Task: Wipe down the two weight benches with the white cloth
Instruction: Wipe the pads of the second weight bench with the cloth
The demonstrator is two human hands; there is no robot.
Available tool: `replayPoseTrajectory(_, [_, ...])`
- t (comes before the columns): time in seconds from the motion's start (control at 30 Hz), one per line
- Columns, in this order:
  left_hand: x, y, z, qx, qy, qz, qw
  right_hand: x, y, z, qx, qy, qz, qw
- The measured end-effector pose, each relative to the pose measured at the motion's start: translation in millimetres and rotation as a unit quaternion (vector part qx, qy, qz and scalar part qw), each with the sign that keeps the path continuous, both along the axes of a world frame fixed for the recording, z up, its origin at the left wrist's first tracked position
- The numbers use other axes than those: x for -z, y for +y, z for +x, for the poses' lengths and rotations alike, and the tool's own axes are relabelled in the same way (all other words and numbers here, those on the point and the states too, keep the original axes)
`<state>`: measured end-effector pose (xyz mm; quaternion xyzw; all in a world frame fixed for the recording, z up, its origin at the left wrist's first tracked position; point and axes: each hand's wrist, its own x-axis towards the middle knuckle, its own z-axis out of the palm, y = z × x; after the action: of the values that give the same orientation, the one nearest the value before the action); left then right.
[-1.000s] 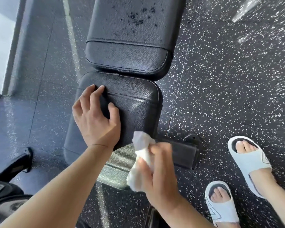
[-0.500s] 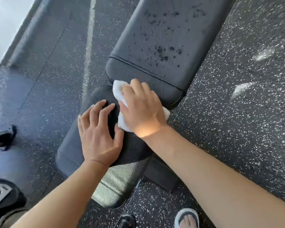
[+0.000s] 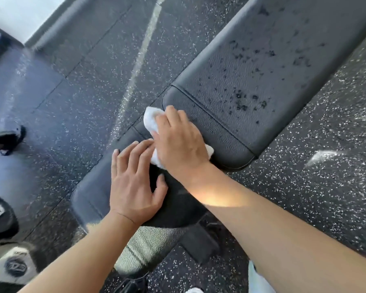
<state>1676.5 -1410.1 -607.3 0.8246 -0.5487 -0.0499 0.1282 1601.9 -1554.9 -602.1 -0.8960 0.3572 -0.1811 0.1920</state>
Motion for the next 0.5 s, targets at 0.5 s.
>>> replayPoseTrajectory(0.5, [-8.6, 12.0, -8.2, -0.015, 0.001, 0.014, 1.000, -7.1, 32.7, -31.6, -0.036, 0.029, -0.043, 0.998])
